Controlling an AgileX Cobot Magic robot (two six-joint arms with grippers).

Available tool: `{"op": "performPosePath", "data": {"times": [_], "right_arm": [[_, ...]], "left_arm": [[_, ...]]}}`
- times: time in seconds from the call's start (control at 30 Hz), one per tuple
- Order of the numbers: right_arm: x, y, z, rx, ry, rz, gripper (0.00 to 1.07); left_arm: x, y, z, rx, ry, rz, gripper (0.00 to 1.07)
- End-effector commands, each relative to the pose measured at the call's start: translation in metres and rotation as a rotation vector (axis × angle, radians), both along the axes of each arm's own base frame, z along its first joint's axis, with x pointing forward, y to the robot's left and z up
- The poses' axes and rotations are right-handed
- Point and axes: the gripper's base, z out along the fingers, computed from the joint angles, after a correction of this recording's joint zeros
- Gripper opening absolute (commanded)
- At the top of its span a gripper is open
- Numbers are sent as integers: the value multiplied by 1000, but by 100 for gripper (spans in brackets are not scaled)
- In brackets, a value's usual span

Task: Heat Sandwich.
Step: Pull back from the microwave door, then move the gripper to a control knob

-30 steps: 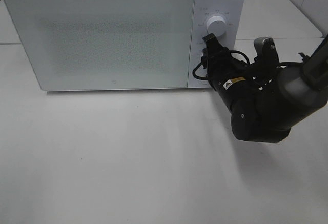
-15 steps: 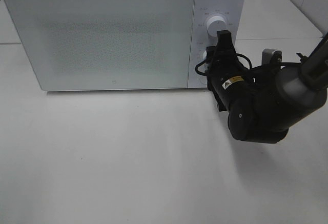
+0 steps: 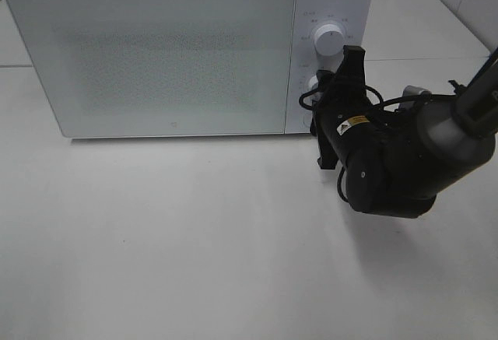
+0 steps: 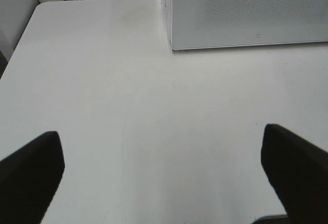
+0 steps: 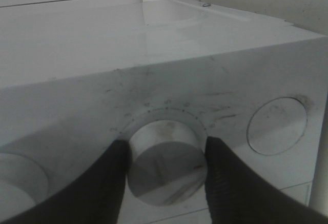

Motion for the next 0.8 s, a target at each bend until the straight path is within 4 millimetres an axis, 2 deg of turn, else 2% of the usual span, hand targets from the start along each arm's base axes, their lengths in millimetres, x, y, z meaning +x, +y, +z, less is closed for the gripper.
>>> {"op": "performPosePath", "data": {"times": [0.03, 0.53, 0.7, 0.8], "right_arm": [[15, -6, 20, 48, -144, -70, 8], [15, -6, 20, 39, -142, -63, 13], [15, -4, 21, 34, -148, -47, 23], [15, -4, 21, 27, -148, -47, 37]], "left_arm": [[-3, -1, -1, -9, -31, -1, 103], [-3, -1, -1, -9, -31, -1, 103], [-3, -1, -1, -9, -31, -1, 103], [-3, -1, -1, -9, -31, -1, 103]]}}
